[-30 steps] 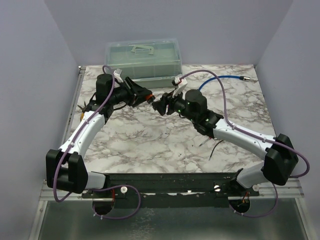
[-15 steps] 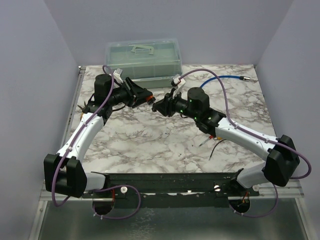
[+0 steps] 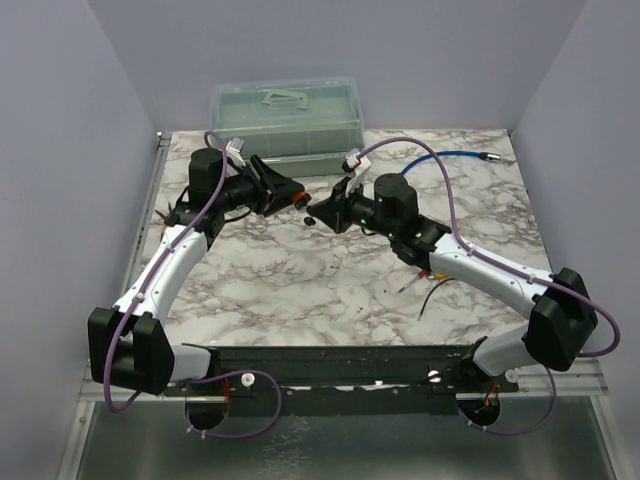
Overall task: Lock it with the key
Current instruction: Lock the lock, then place the lock at the center of the board.
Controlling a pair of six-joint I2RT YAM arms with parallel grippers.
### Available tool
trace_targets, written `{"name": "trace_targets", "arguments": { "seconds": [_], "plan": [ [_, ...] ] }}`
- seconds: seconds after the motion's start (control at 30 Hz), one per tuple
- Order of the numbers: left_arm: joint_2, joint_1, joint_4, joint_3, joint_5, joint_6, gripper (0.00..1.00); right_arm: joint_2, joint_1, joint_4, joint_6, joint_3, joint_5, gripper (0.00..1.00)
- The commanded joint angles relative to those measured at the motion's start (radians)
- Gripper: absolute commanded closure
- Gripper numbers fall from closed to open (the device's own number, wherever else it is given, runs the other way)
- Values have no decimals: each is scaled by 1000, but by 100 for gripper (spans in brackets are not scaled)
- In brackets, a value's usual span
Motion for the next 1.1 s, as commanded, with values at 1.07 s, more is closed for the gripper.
{"name": "trace_targets", "arguments": {
  "seconds": [1.07],
  "plan": [
    [134, 139, -929, 275, -363, 1127, 100, -23, 3, -15, -22, -59, 0, 100]
  ]
}}
